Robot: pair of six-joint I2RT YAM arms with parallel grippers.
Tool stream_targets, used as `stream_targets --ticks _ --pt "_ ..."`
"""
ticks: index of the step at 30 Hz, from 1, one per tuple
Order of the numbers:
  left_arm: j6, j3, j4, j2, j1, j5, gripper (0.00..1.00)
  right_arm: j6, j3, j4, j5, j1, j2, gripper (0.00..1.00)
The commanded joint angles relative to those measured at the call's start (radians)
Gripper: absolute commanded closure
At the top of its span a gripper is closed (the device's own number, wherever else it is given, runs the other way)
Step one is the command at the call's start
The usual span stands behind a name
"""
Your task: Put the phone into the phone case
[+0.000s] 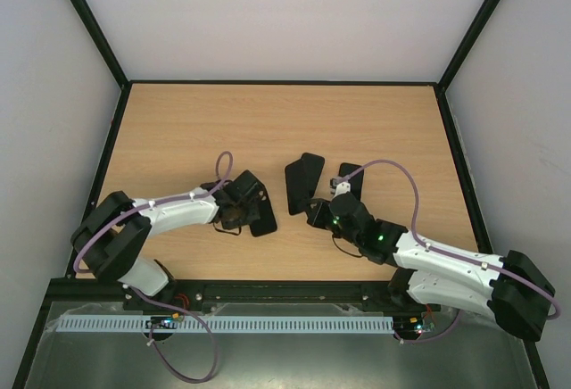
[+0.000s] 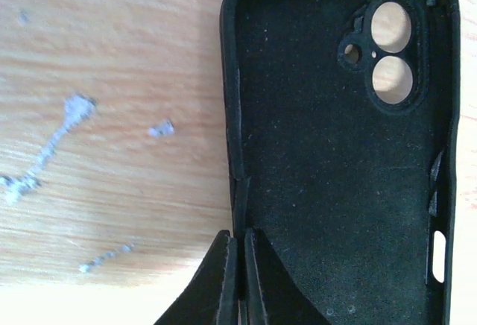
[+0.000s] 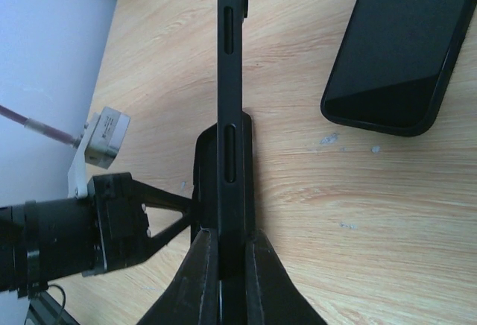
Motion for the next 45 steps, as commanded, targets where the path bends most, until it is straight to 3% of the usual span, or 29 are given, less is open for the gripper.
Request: stream_targets --ticks 1,9,13,19,26,30,35,45 --pt "-0.064 -0.026 0.041 -0.020 -0.028 0.027 0.97 0.011 -0.001 0.080 -0.003 -0.002 0.009 0.98" --pt "-0.043 -0.063 0.087 -0.087 -0.014 0.039 0.66 0.019 -0.011 0.171 -0.079 -0.002 0.081 0.98" --pt "-0.007 -0.094 0.125 -0.142 0.028 0.064 0.45 0.023 -0.011 0.235 -0.134 -0.002 0.135 0.98" --pt "0.066 -0.199 0.272 -0.269 0.096 0.140 0.26 0.043 -0.006 0.344 -0.216 -0.001 0.240 0.98" --pt "0.069 -0.408 0.531 -0.428 0.237 0.343 0.23 0.055 0.011 0.430 -0.278 -0.002 0.353 0.98" --pt "0.071 -0.478 0.604 -0.477 0.280 0.392 0.22 0.066 0.015 0.467 -0.307 -0.002 0.412 0.98" --pt "0.075 -0.518 0.694 -0.451 0.294 0.449 0.23 0.065 0.031 0.505 -0.341 -0.002 0.488 0.98" --pt "0.073 -0.546 0.755 -0.374 0.294 0.419 0.32 0.088 0.043 0.571 -0.386 -0.001 0.581 0.98"
